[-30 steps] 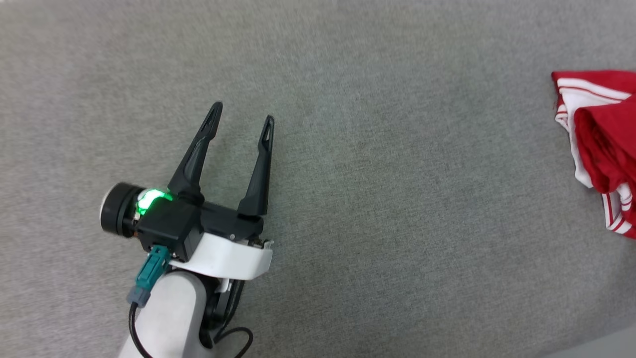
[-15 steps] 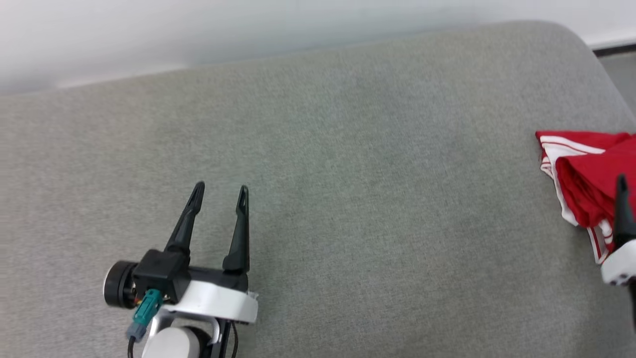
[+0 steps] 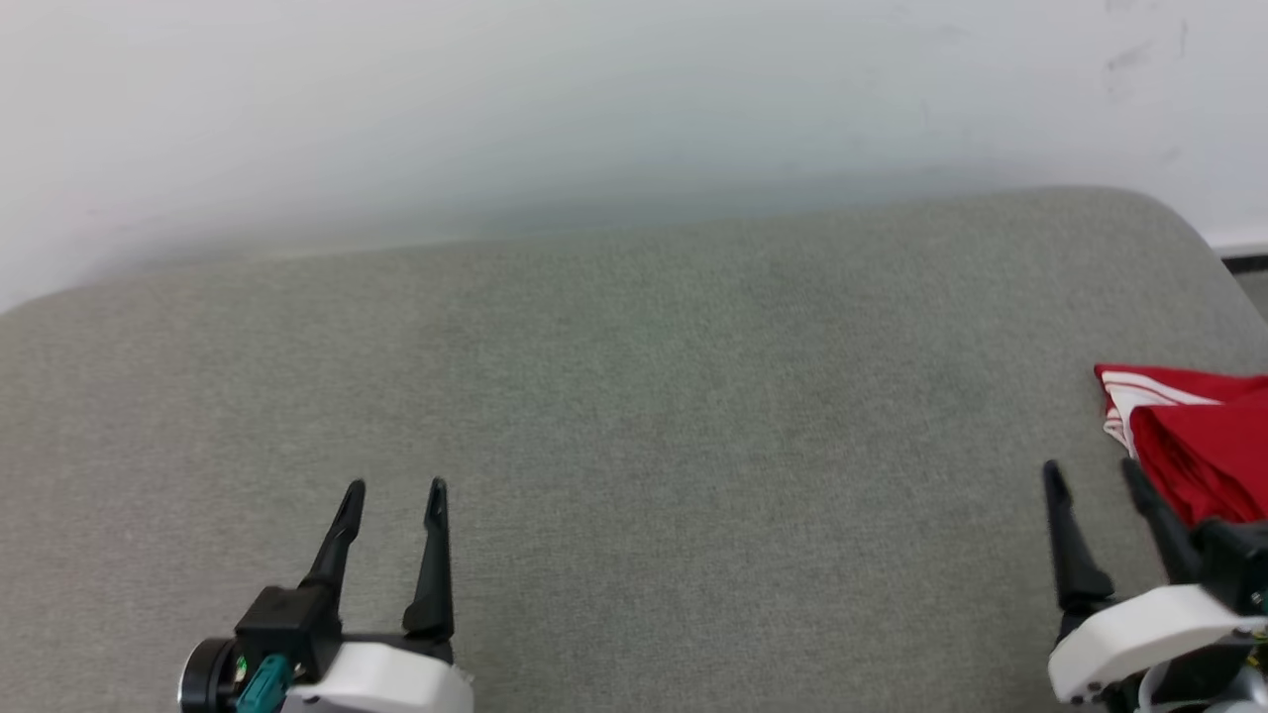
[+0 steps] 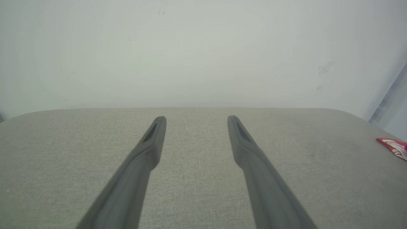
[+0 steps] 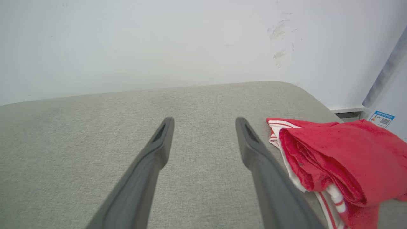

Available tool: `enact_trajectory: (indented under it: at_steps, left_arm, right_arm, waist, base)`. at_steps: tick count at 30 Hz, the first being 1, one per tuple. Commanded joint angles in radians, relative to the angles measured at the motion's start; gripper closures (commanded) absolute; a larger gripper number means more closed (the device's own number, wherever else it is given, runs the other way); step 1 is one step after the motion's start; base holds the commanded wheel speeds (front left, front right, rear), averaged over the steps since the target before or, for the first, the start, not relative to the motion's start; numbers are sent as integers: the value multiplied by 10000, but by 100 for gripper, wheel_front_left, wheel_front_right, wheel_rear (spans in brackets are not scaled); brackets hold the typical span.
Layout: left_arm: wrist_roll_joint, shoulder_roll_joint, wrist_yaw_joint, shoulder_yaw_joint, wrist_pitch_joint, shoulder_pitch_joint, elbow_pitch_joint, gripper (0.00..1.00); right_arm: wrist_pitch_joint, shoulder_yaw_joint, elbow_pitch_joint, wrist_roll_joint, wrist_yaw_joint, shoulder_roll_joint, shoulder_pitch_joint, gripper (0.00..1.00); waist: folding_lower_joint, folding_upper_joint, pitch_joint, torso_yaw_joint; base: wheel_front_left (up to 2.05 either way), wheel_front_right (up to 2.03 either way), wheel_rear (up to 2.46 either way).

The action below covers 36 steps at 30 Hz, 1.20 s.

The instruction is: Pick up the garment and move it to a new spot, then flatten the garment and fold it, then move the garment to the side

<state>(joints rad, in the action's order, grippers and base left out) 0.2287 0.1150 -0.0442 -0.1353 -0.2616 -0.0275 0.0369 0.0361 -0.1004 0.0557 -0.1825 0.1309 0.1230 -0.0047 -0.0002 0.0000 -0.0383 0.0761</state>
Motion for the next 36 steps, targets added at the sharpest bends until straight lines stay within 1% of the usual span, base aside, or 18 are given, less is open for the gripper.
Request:
enact_trajectory:
  at_steps: [1,4,9,15,24,36]
  left_arm:
    - [-8,37,23,59,-39,-149,41,0]
    - [18,67,67,261,-38,-379,77,0]
    - [-58,113,73,524,-33,-651,99,0]
    - [-189,128,166,693,-33,-839,144,0]
    - [-364,33,292,739,-34,-802,236,0]
    - [-497,-52,449,826,-34,-676,427,0]
  right_arm:
    - [-26,52,-148,94,-6,-46,175,0]
    - [-236,301,-864,235,-4,-210,582,0]
    - [-518,433,-1870,549,-6,-415,1099,0]
    - [-773,429,-2680,828,-6,-565,1567,0]
    - [-971,412,-3047,926,-6,-661,1684,0]
    - [-1027,448,-3058,944,-4,-716,1580,0]
  waist:
    - [2,0,273,-217]
    - [2,0,443,-369]
    - [2,0,656,-527]
    - [2,0,747,-578]
    - [2,0,737,-624]
    - [2,0,755,-641]
  base:
    - [0,0,0]
    - [0,0,0]
    - [0,0,0]
    - [0,0,0]
    - [0,0,0]
    - [0,0,0]
